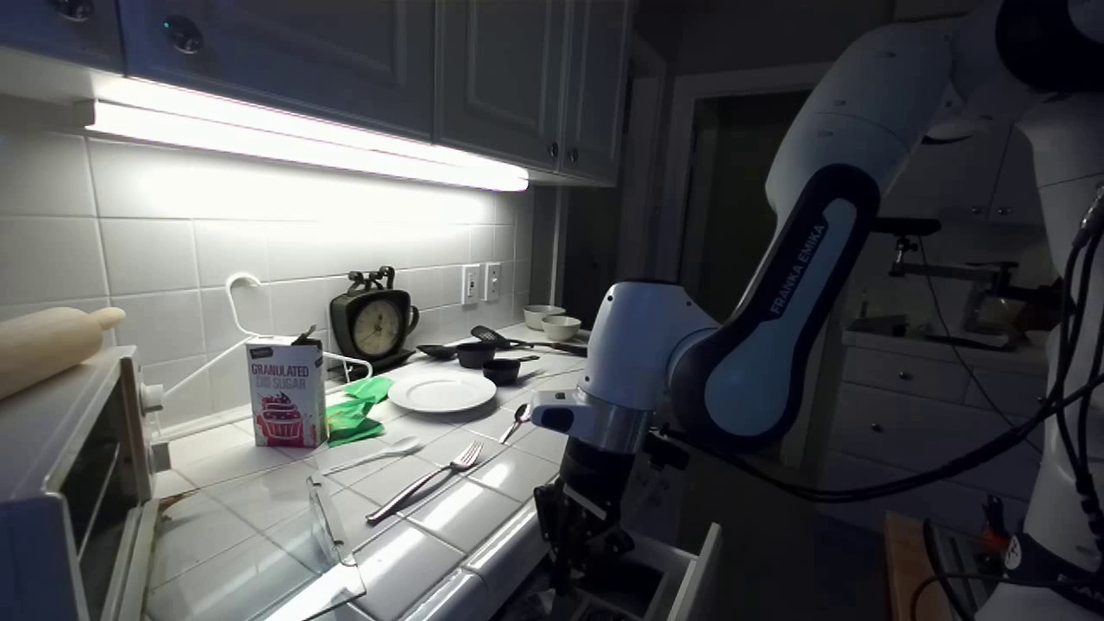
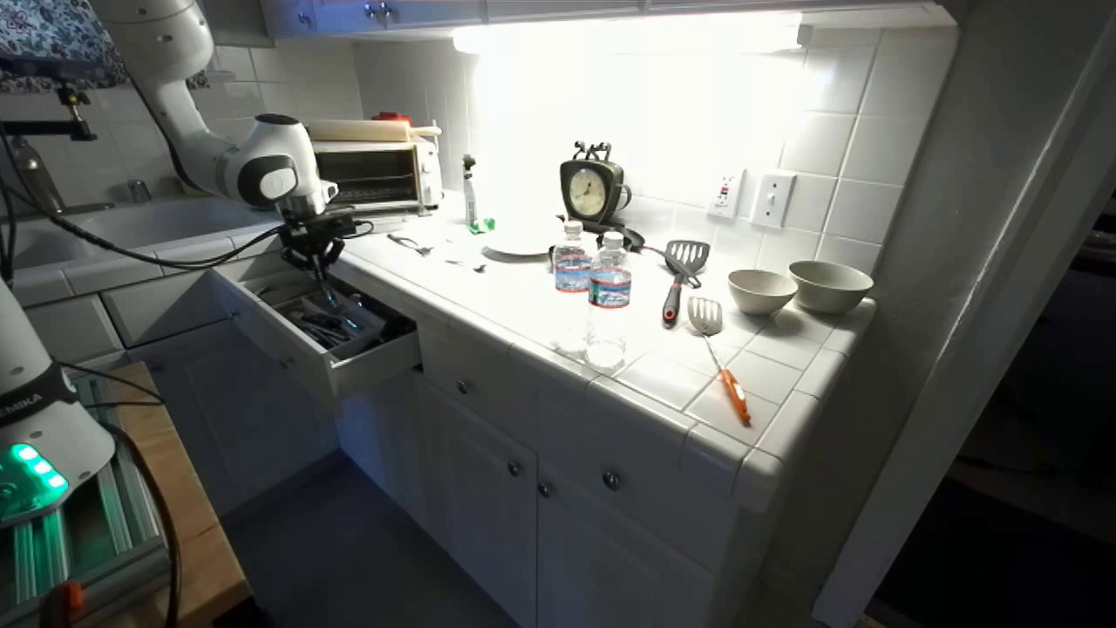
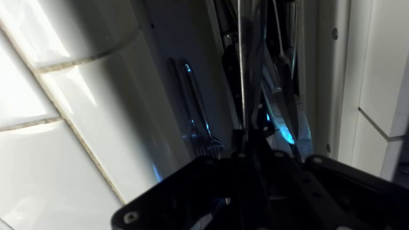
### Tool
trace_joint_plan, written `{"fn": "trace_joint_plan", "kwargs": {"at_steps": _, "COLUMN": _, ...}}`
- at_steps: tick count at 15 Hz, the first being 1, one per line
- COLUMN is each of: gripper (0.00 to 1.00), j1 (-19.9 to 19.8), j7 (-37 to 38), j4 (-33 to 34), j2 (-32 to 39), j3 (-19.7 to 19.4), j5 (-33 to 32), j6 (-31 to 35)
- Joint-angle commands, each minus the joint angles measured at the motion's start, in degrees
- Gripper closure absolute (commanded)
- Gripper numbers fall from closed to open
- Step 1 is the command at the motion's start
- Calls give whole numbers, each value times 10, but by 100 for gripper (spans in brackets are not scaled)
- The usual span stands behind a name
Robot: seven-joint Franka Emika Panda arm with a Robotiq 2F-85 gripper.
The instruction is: Put the fork inside the drawer
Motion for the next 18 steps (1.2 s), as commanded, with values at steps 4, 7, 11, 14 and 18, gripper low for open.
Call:
{"fn": "trace_joint_plan", "kwargs": {"at_steps": 4, "gripper": 98, "j1": 20, "j7": -13, "j4": 18, "j2": 43, "j3": -35, "j5": -101, "j6": 58}}
{"fn": "trace_joint_plan", "kwargs": {"at_steps": 7, "gripper": 98, "j1": 28, "j7": -6, "j4": 18, "j2": 57, "j3": -51, "j5": -139, "j6": 85}}
{"fn": "trace_joint_plan", "kwargs": {"at_steps": 11, "gripper": 98, "j1": 29, "j7": -4, "j4": 24, "j2": 80, "j3": -49, "j5": -163, "j6": 100}}
{"fn": "trace_joint_plan", "kwargs": {"at_steps": 14, "gripper": 98, "j1": 37, "j7": -3, "j4": 29, "j2": 95, "j3": -55, "j5": -179, "j6": 111}}
{"fn": "trace_joint_plan", "kwargs": {"at_steps": 18, "gripper": 98, "j1": 58, "j7": 4, "j4": 43, "j2": 117, "j3": -72, "j5": -196, "j6": 132}}
